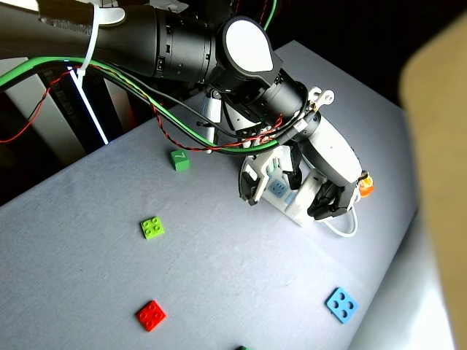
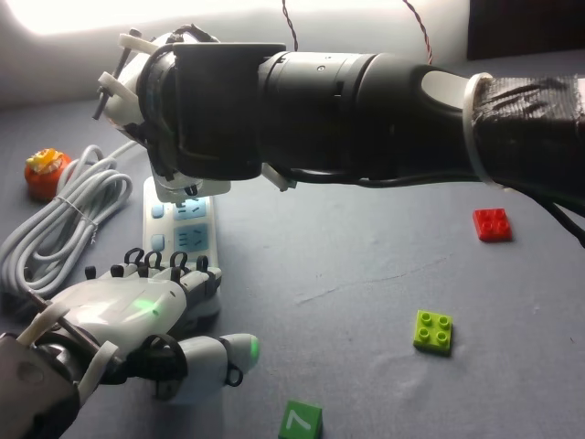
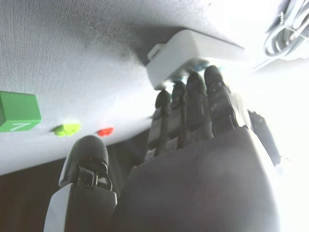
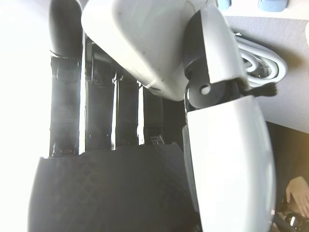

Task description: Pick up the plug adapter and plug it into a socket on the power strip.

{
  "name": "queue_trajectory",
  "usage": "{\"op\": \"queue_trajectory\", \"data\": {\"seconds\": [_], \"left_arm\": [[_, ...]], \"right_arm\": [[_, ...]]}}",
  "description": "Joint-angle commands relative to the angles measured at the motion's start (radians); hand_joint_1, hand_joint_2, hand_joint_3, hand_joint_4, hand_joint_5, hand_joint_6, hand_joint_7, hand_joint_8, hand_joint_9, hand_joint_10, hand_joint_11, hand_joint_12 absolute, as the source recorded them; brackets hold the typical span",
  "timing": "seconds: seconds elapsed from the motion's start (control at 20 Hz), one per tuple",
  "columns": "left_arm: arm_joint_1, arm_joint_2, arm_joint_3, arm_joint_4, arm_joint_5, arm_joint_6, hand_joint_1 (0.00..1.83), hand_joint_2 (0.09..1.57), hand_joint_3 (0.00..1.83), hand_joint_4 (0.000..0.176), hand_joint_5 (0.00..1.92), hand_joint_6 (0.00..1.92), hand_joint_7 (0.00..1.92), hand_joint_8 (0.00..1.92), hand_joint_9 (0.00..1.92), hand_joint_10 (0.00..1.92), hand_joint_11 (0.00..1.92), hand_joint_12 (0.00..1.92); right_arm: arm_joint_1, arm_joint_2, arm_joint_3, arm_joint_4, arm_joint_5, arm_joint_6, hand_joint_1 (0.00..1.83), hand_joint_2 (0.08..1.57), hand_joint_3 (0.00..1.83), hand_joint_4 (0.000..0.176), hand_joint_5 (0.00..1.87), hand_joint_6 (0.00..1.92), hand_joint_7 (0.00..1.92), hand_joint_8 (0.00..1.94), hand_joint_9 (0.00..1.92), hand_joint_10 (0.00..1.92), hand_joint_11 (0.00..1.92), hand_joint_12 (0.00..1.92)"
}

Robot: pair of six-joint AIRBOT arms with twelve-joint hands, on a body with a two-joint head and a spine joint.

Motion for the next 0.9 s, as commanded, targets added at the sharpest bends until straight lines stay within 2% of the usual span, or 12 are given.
{"op": "queue_trajectory", "data": {"seconds": [0.0,0.05,0.2,0.25,0.4,0.5,0.6,0.7,0.85], "left_arm": [[0.005,-0.004,-0.002,0.009,-0.010,-0.005,0.00,1.30,0.00,0.000,0.12,0.00,0.17,0.00,0.14,0.00,0.00,0.14],[0.007,-0.004,-0.004,0.009,-0.010,-0.005,0.00,1.30,0.00,0.000,0.13,0.00,0.18,0.00,0.15,0.00,0.00,0.18],[0.008,-0.003,-0.005,0.009,-0.006,-0.005,0.00,1.30,0.00,0.000,0.12,0.00,0.17,0.00,0.14,0.00,0.00,0.18],[0.008,-0.003,-0.005,0.009,-0.004,-0.005,0.00,1.31,0.00,0.000,0.10,0.00,0.15,0.00,0.12,0.00,0.00,0.12],[0.007,-0.003,-0.007,0.009,-0.004,-0.005,0.00,1.30,0.00,0.000,0.12,0.00,0.17,0.00,0.14,0.00,0.00,0.17],[0.007,-0.002,-0.007,0.009,-0.004,-0.006,0.00,1.30,0.00,0.000,0.11,0.00,0.15,0.00,0.12,0.00,0.00,0.12],[0.008,-0.002,-0.006,0.009,-0.004,-0.006,0.00,1.31,0.00,0.000,0.14,0.00,0.18,0.00,0.15,0.00,0.00,0.17],[0.009,-0.002,-0.004,0.009,-0.004,-0.006,0.00,1.31,0.00,0.000,0.11,0.00,0.15,0.00,0.12,0.00,0.00,0.11],[0.012,-0.002,-0.005,0.009,-0.004,-0.013,0.00,1.31,0.00,0.000,0.13,0.00,0.18,0.00,0.15,0.00,0.00,0.16]], "right_arm": [[0.013,0.002,0.003,-0.062,0.031,-0.002,1.23,1.11,0.00,0.000,0.87,1.15,1.12,0.78,1.26,0.01,0.82,1.06],[0.011,0.001,0.004,-0.062,0.025,0.001,1.23,1.12,0.00,0.000,0.87,1.16,1.10,0.81,1.25,0.00,0.81,1.07],[0.008,0.001,0.004,-0.062,0.026,0.004,1.23,1.11,0.00,0.000,0.90,1.11,1.12,0.76,1.26,0.00,0.83,1.04],[0.008,0.001,0.004,-0.062,0.026,0.004,1.22,1.12,0.00,0.000,0.87,1.15,1.09,0.81,1.25,0.00,0.81,1.05],[0.006,0.001,0.005,-0.062,0.026,0.007,1.23,1.11,0.00,0.000,0.89,1.13,1.12,0.77,1.27,0.01,0.83,1.07],[0.003,0.002,0.005,-0.062,0.026,0.005,1.23,1.12,0.00,0.000,0.86,1.15,1.11,0.79,1.26,0.01,0.83,1.06],[0.000,0.002,0.005,-0.062,0.027,0.002,1.23,1.11,0.00,0.000,0.89,1.10,1.13,0.77,1.27,0.01,0.84,1.05],[-0.002,0.002,0.005,-0.062,0.027,0.001,1.23,1.11,0.00,0.000,0.88,1.13,1.12,0.78,1.27,0.01,0.85,1.05],[-0.004,0.002,0.005,-0.062,0.028,0.000,1.22,1.12,0.00,0.000,0.88,1.15,1.09,0.81,1.26,0.00,0.83,1.05]]}}
